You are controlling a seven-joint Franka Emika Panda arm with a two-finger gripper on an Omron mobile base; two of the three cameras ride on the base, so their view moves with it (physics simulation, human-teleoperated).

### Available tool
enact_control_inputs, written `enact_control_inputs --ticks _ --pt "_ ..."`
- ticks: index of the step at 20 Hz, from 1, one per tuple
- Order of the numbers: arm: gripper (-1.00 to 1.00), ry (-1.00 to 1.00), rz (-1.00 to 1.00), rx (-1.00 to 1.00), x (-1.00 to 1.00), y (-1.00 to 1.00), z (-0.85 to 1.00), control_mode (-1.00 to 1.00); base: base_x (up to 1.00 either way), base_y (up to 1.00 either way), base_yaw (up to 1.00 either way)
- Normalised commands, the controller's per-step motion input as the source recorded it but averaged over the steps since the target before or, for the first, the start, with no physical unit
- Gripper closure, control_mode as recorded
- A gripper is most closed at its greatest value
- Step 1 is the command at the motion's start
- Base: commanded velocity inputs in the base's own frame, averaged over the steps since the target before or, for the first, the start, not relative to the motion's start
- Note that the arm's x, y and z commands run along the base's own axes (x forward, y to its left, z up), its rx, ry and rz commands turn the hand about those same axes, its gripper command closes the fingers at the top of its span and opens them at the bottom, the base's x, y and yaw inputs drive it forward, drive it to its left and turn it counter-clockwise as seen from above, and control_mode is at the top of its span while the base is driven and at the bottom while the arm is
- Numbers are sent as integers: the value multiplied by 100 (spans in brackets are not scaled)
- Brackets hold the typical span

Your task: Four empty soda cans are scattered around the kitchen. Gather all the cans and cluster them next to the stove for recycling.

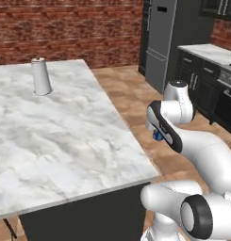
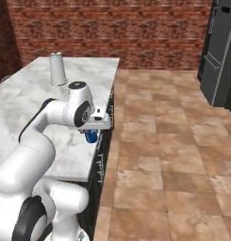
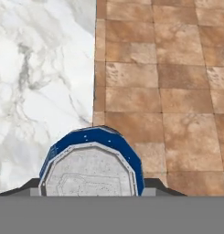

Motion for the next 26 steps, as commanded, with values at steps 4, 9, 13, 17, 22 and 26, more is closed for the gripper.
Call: enact_control_inputs --ticks 4,9,13,17,22,26 --pt "100 0 0 0 0 0 0 100 27 -100 0" --pt "100 0 0 0 0 0 0 100 31 -100 1" --pt "100 0 0 0 0 0 0 100 39 -100 1" --pt "100 0 0 0 0 0 0 100 52 -100 0" --pt "100 0 0 0 0 0 0 100 77 -87 0" --pt "100 0 0 0 0 0 0 100 100 17 0"
